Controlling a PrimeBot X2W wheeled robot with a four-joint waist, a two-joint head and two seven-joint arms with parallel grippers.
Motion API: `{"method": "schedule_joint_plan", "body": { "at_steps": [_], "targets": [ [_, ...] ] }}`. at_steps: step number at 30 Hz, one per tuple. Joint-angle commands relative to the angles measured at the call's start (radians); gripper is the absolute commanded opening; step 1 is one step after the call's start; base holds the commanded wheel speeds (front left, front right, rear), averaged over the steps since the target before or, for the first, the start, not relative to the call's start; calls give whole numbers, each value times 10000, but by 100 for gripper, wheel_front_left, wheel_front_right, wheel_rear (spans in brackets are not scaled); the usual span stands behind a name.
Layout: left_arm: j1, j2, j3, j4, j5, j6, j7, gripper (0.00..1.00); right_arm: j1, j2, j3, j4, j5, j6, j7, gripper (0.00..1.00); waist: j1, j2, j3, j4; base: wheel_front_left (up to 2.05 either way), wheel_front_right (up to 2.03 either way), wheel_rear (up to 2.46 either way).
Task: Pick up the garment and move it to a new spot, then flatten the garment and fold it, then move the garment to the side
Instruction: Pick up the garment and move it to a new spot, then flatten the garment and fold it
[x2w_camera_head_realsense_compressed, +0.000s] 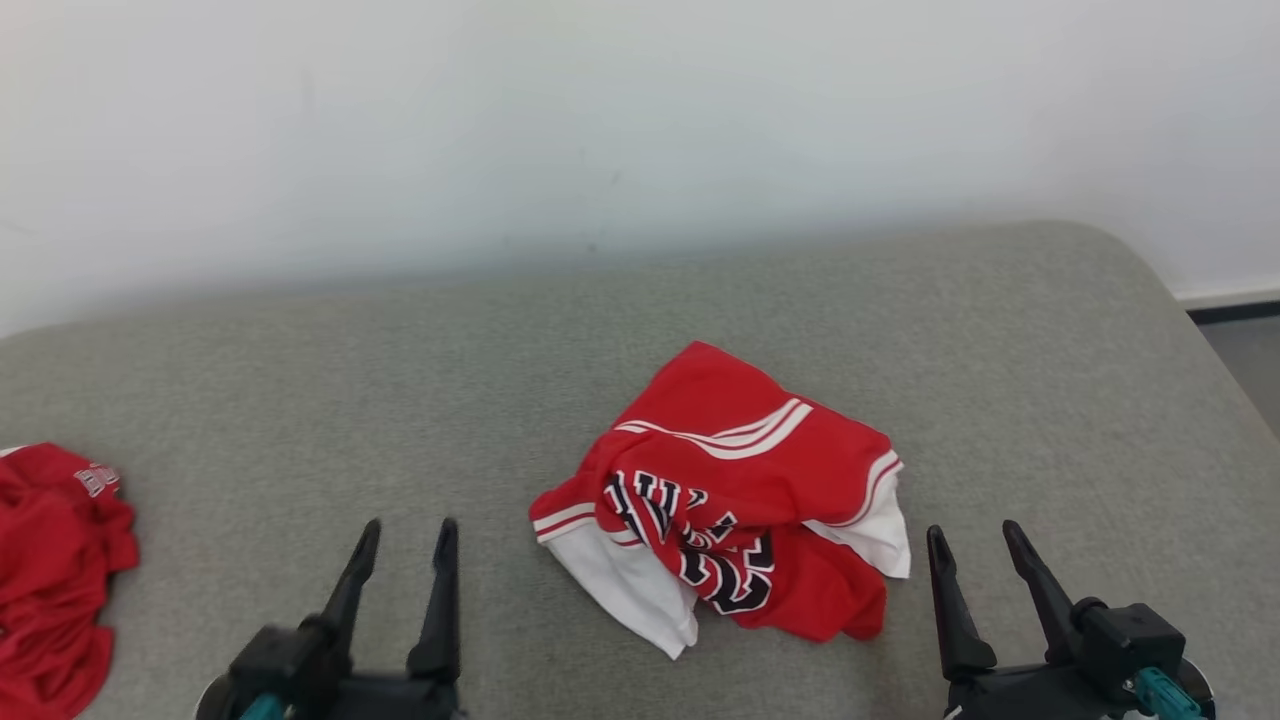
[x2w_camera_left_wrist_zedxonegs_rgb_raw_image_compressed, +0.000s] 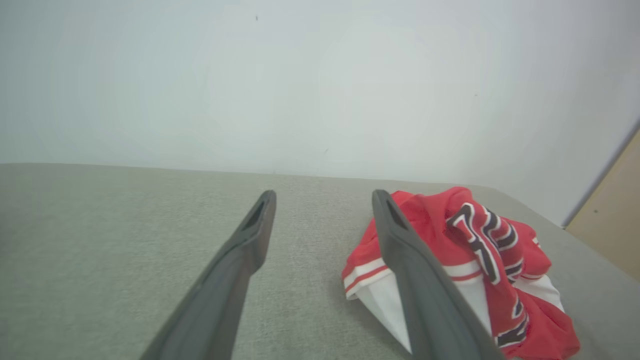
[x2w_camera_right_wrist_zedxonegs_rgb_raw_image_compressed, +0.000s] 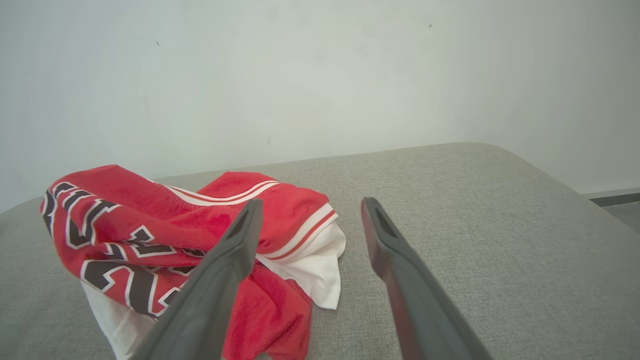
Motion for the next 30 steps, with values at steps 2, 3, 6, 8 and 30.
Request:
{"method": "schedule_joint_plan", "body": {
  "at_steps": [2, 3, 6, 8, 30],
  "targets": [
    [610, 1, 364, -498, 328, -13, -36, 100, 71, 13, -80, -5, -29, 30, -91, 100, 0, 0, -289, 517, 0, 0, 0],
    [847, -49, 640, -841, 453, -40, -36, 100, 102, 10, -174, -2, 24, 30, -158, 100, 0, 0, -335, 636, 0, 0, 0],
    [1709, -153, 1219, -1356, 849, -145, -38, 100, 263, 11, -325, 128, 252, 30, -230, 100, 0, 0, -478, 891, 0, 0, 0],
    [2141, -185, 1432, -1512, 1134, -250, -39, 100, 344, 10, -451, 210, 201, 30, -268, 100, 0, 0, -579, 1053, 0, 0, 0],
    [3526, -170, 2587, -1052, 2026, -786, -41, 100, 1066, 10, -551, 793, 196, 30, -216, 100, 0, 0, -986, 1227, 0, 0, 0]
  ]
}}
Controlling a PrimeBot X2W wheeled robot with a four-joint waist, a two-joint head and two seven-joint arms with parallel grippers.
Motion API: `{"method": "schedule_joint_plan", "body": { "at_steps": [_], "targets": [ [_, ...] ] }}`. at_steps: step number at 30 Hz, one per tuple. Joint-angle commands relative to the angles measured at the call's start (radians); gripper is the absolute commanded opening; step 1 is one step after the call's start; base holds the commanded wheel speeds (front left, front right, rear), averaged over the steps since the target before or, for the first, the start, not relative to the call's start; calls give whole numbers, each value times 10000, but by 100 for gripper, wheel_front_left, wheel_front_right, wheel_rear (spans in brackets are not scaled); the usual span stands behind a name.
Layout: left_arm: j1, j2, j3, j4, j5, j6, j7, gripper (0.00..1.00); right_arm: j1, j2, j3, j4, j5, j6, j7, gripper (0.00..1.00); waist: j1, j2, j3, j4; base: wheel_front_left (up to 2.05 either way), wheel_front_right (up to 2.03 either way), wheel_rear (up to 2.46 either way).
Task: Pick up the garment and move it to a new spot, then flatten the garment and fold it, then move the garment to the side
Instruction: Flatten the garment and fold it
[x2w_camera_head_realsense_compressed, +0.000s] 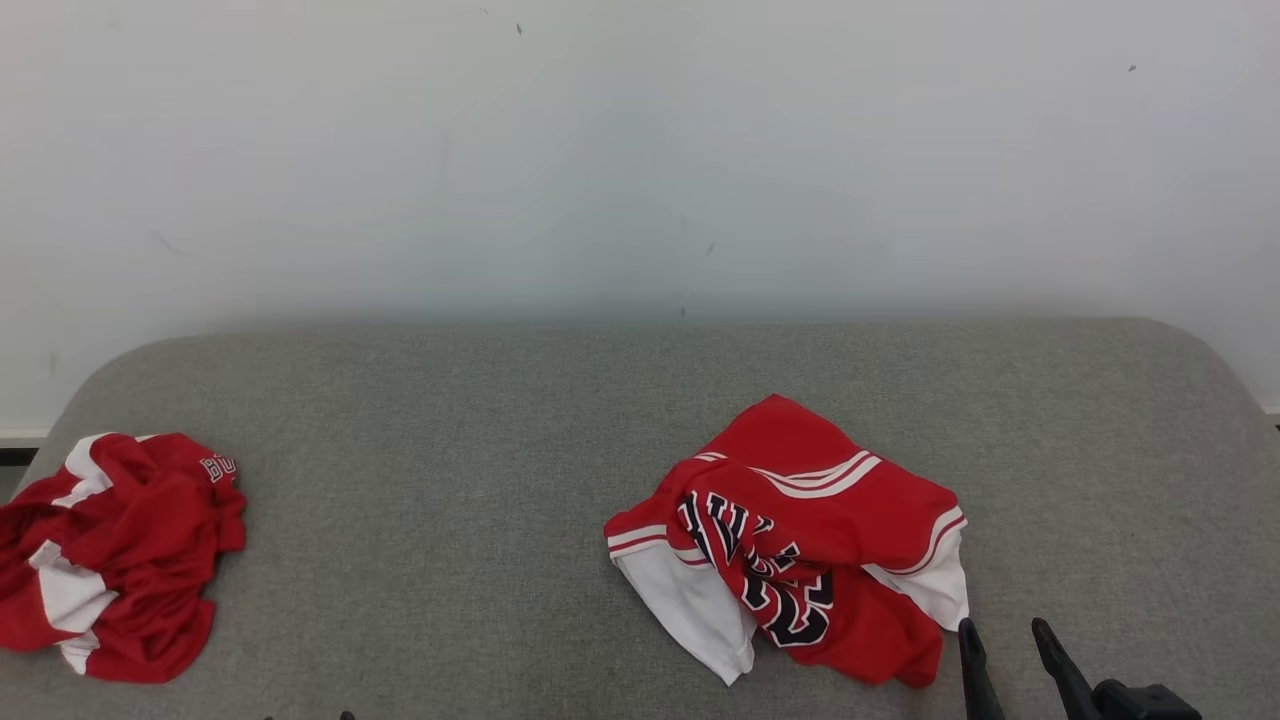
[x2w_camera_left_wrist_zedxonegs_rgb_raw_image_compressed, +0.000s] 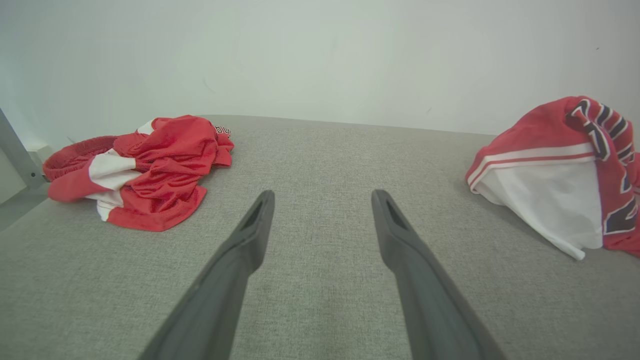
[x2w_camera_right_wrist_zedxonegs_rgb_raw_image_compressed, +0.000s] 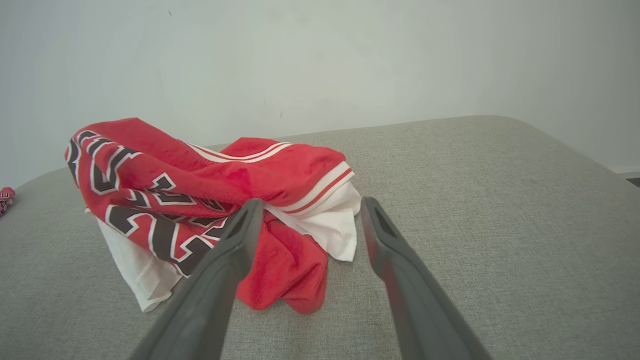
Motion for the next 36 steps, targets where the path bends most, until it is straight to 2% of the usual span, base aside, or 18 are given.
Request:
{"method": "schedule_joint_plan", "body": {
  "at_steps": [1, 19, 24, 30, 36],
  "targets": [
    [-82, -54, -26, 51, 22, -7, -41, 100, 0, 4, 41, -71, 30, 30, 29, 100, 1, 0, 37, -40, 0, 0, 0],
    [-270, -91, -84, 390, -72, -65, -42, 100, -99, 4, 95, -28, 124, 30, 9, 100, 1, 0, 153, -230, 0, 0, 0],
    [-755, 281, -948, 867, -306, -70, -15, 100, -218, 3, 301, 24, 238, 30, 51, 100, 1, 0, 238, -456, 0, 0, 0],
    [-2528, 609, -2343, 984, -1406, -70, 1383, 100, -428, 3, 388, 116, 156, 31, 18, 100, 1, 0, 455, -1186, 0, 0, 0],
    [-4849, 586, -2886, 846, -1936, -71, 3477, 100, -566, 4, 361, 24, 64, 31, 58, 100, 1, 0, 857, -2254, 0, 0, 0]
  ]
}}
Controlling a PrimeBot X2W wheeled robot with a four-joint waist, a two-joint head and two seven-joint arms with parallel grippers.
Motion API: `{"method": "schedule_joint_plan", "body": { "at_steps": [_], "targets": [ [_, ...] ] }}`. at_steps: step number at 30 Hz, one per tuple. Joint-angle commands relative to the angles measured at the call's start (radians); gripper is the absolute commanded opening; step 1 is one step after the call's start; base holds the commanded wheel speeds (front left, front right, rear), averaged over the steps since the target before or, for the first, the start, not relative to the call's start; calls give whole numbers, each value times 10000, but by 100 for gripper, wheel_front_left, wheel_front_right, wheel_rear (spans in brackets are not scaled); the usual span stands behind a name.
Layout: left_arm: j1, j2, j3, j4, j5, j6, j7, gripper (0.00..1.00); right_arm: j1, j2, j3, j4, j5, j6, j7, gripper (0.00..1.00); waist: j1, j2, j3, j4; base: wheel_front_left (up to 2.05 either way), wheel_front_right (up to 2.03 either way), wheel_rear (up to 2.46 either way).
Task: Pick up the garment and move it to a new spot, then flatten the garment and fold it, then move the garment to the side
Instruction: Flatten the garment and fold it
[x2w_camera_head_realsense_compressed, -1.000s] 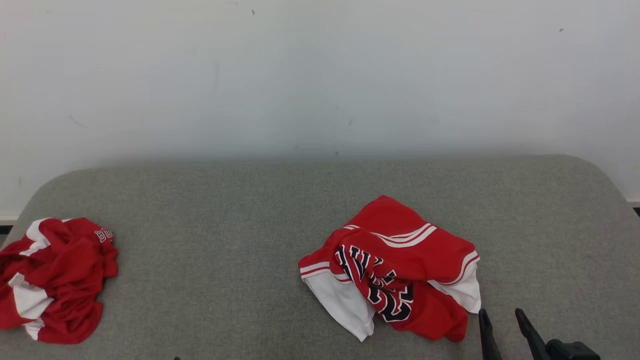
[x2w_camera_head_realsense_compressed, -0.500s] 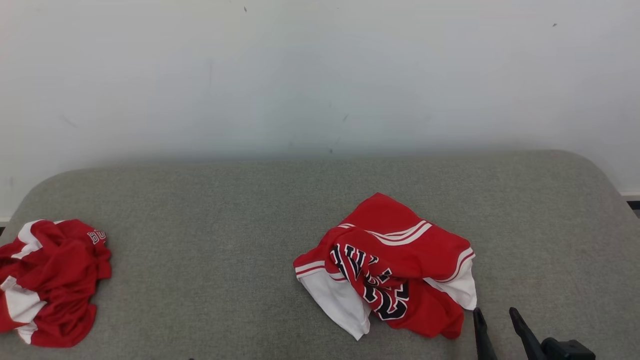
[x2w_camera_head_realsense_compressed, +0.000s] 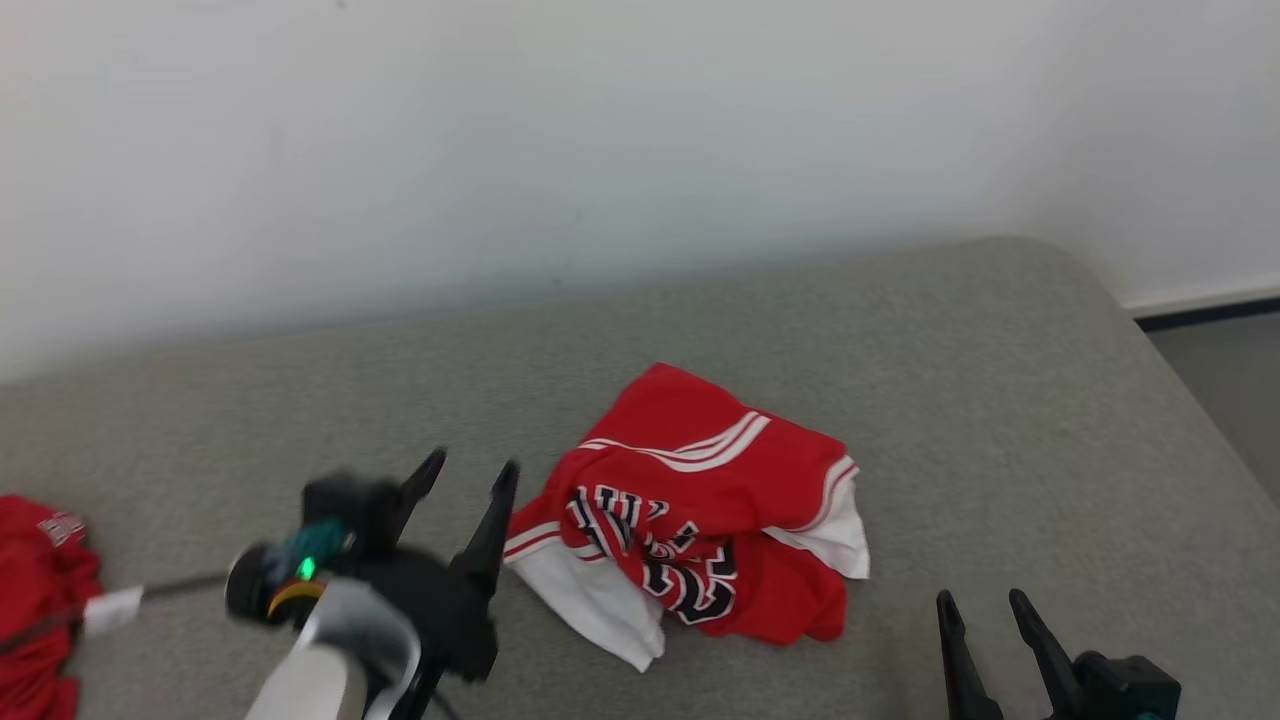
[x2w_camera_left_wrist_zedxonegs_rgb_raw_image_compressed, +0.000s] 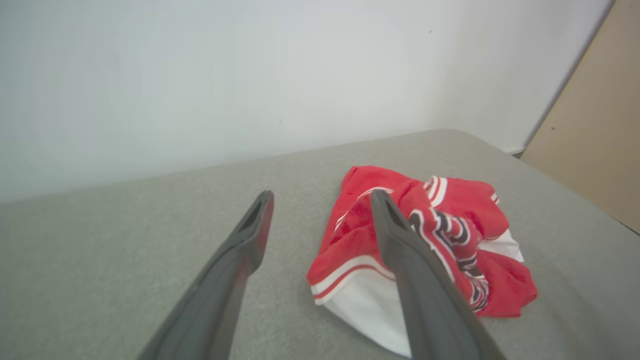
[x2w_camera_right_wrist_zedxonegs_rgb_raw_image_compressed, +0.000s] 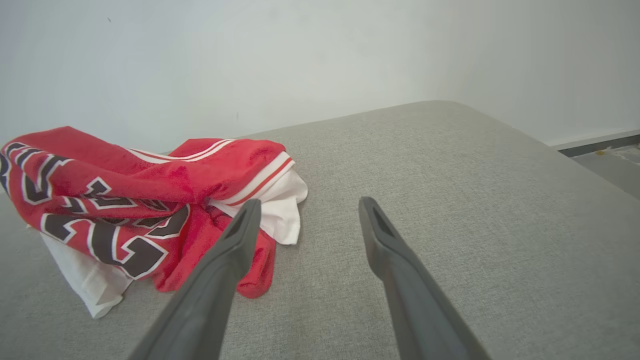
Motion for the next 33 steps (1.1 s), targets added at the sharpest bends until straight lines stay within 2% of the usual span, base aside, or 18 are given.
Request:
{"method": "schedule_joint_plan", "body": {
  "at_steps": [1, 7, 13, 23, 24, 25, 26, 27, 30, 33],
  "targets": [
    [-872, -77, -449, 169, 61, -9, 777, 100, -198, 6, 63, -39, -5, 31, -38, 100, -2, -1, 561, -1139, 0, 0, 0],
    [-2573, -124, -1517, 1667, -430, -10, 2280, 100, -410, 11, 279, -163, 170, 31, 6, 100, -2, -1, 1109, -2245, 0, 0, 0],
    [-3629, 118, -2028, 3435, -6, 38, 2851, 100, -550, 9, 487, -76, 360, 31, -142, 100, -2, -1, 1584, -3051, 0, 0, 0],
    [-4350, -123, -2812, 5235, 530, 55, 3315, 100, -746, 13, 693, 216, 547, 31, -371, 100, -2, -1, 1839, -3257, 0, 0, 0],
    [-4339, -156, -2902, 5379, 487, 41, 3429, 96, -766, 11, 708, 234, 550, 31, -390, 100, -2, -1, 1835, -3238, 0, 0, 0],
    [-4377, -188, -2986, 5449, 476, 29, 3431, 65, -758, 10, 706, 252, 557, 31, -406, 100, -2, -1, 1825, -3201, 0, 0, 0],
    [-4414, -238, -3029, 5438, 414, 16, 3296, 8, -737, 10, 709, 266, 557, 31, -417, 100, -2, -1, 1810, -3158, 0, 0, 0],
    [-4419, -286, -3086, 5424, 346, 4, 3143, 0, -722, 11, 711, 282, 558, 31, -420, 100, -2, -1, 1791, -3113, 0, 0, 0],
    [-4599, -542, -3054, 5090, 52, -21, 2095, 0, -731, 8, 696, 336, 510, 31, -409, 100, -2, -1, 1693, -2922, 0, 0, 0],
    [-4879, -739, -2868, 4620, -198, 4, 502, 0, -736, 8, 726, 342, 431, 31, -359, 100, -2, -1, 1527, -2702, 0, 0, 0]
  ]
}}
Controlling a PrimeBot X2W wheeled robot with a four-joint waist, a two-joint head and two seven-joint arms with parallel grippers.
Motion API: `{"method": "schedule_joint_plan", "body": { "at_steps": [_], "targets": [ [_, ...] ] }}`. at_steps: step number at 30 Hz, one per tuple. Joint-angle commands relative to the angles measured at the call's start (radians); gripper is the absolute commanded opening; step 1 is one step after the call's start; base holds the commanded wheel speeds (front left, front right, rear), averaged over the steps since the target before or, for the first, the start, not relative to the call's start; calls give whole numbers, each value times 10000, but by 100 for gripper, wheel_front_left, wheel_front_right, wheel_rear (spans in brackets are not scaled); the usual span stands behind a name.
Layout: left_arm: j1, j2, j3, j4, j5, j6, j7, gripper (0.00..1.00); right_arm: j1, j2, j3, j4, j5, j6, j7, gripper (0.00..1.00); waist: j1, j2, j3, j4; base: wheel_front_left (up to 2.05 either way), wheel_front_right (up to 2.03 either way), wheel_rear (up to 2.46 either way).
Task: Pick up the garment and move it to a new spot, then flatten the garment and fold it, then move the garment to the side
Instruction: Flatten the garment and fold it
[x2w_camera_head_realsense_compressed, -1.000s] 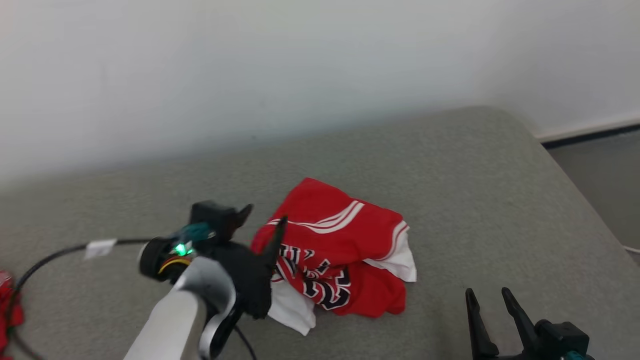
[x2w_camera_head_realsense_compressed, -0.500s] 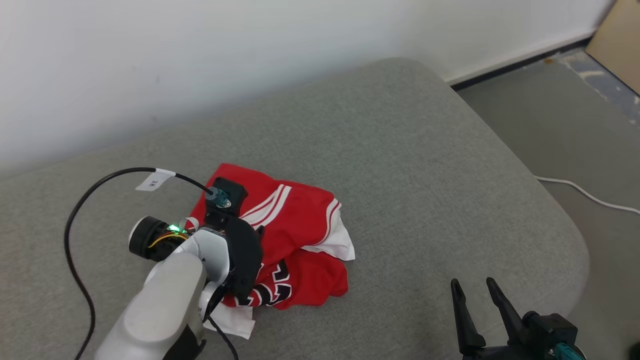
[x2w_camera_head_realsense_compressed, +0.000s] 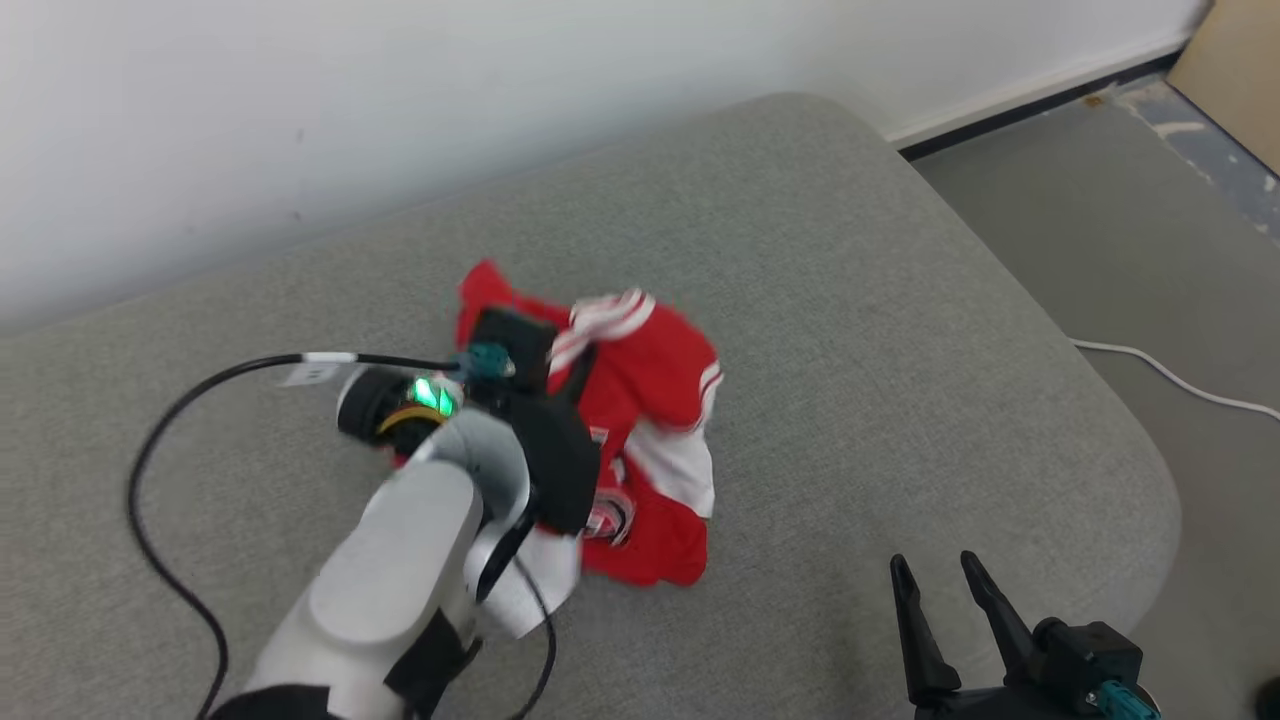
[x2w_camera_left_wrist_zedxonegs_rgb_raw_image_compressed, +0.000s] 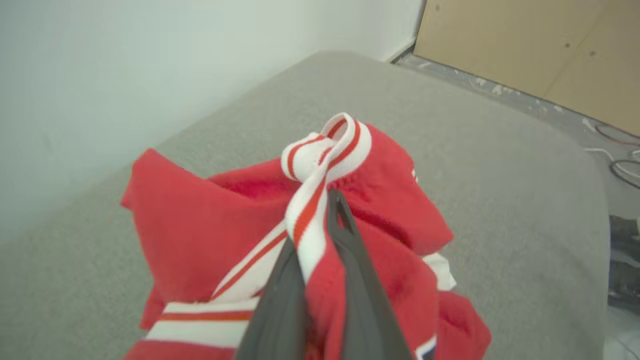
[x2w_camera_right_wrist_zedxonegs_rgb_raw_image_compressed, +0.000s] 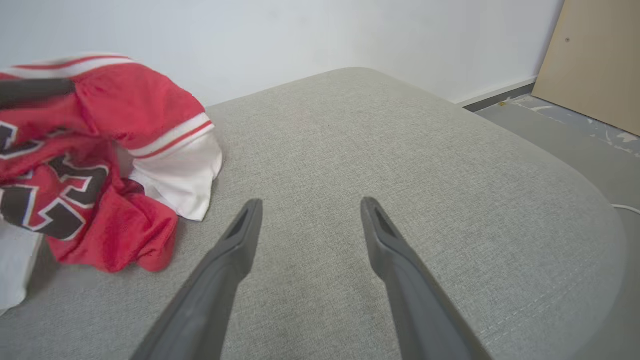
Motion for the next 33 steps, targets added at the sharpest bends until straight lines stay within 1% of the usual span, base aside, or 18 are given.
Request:
{"method": "schedule_joint_plan", "body": {
  "at_steps": [1, 4, 6, 8, 10, 14, 15, 16, 17, 18, 21, 25, 28, 33],
  "targets": [
    [-211, -35, 104, -149, -45, 23, -406, 0, -11, 1, 19, -6, -81, 31, 1, 100, -1, -1, -191, 214, 0, 0, 0],
    [-589, -211, 493, -775, -160, 368, -2194, 0, 65, 4, 14, -20, -145, 31, 62, 100, -1, -1, -386, 488, 0, 0, 0],
    [-649, -278, 687, -1098, -356, 531, -2902, 0, 157, 1, -71, -75, -179, 31, 101, 100, -1, -1, -504, 738, 0, 0, 0],
    [-474, -319, 746, -1349, -636, 637, -3116, 0, 236, 3, -190, -145, -231, 31, 157, 100, -1, -1, -608, 1062, 0, 0, 0],
    [-65, -324, 739, -1442, -763, 800, -2996, 0, 340, 1, -313, -250, -298, 31, 221, 100, -1, -1, -704, 1461, 0, 0, 0],
    [1217, -237, 540, -1334, -1053, 813, -2802, 0, 532, 3, -365, -408, -259, 31, 336, 100, -1, -1, -866, 2265, 0, 0, 0],
    [1644, -202, 446, -1158, -1123, 806, -2661, 9, 558, 6, -326, -441, -226, 31, 370, 100, -1, -1, -901, 2436, 0, 0, 0],
    [2008, -126, 209, -915, -1100, 679, -2454, 47, 574, 6, -267, -469, -194, 31, 401, 100, -1, -1, -923, 2601, 0, 0, 0],
    [2342, -123, 138, -655, -1246, 636, -2249, 100, 576, 6, -226, -488, -167, 31, 417, 100, -1, -1, -951, 2738, 0, 0, 0],
    [2586, -80, 95, -408, -1330, 607, -2116, 100, 581, 4, -155, -499, -159, 31, 437, 100, -1, -1, -982, 2863, 0, 0, 0],
    [3093, -56, 125, 12, -1493, 613, -2141, 100, 604, 0, -110, -540, -113, 31, 488, 100, -1, -1, -1052, 3162, 0, 0, 0],
    [3338, 29, 254, 68, -1796, 512, -2088, 100, 689, 3, -169, -597, -123, 31, 542, 100, -1, -1, -1130, 3381, 0, 0, 0],
    [2928, 96, 300, -258, -1877, 464, -1955, 100, 713, 1, -156, -598, -134, 31, 581, 100, -1, -1, -1163, 3395, 0, 0, 0],
    [2264, 96, 110, -495, -1704, 501, -1385, 100, 593, 0, 5, -593, -52, 31, 550, 100, -1, -1, -1122, 3118, 0, 0, 0]
  ]
}}
